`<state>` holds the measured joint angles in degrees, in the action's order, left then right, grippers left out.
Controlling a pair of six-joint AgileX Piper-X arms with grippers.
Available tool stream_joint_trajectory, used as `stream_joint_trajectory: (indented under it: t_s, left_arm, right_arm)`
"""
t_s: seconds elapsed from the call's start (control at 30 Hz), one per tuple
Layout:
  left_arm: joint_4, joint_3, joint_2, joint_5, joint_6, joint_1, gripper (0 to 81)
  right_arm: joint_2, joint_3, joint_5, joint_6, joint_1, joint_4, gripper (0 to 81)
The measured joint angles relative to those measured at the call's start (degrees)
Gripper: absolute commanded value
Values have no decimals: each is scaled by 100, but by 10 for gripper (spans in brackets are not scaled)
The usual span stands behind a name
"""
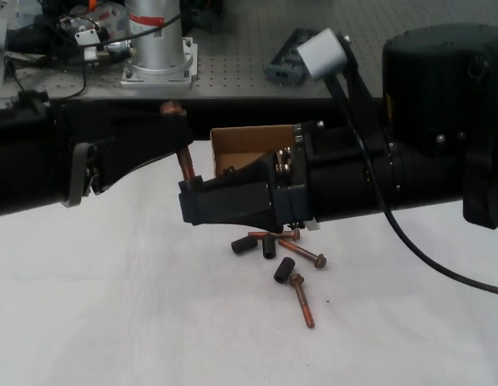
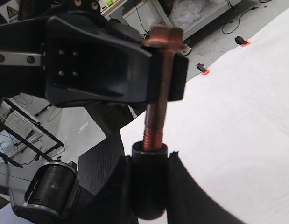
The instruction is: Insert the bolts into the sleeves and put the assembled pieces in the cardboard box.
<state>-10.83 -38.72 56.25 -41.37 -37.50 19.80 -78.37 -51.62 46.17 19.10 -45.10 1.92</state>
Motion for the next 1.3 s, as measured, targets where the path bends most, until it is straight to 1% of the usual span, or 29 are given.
stream_joint_trajectory:
  t_s: [0.3,0.5,0.8,1.17,1.3]
  left_arm:
    - [41,-12,-39,43,6,0,6]
    - [112,-12,-39,-145,143,0,6]
    - [177,-12,-39,-518,752,-14,6]
    - [231,-12,-39,-552,772,-14,6]
    - [387,-12,-39,-682,799,-14,6]
  right_arm:
    - [0,0,0,-76,19,10,29]
    - [0,0,117,-114,19,-192,29]
    - [40,0,148,-130,19,-292,29]
    - [40,0,157,-158,19,-192,29]
    - [40,0,128,-162,34,-32,29]
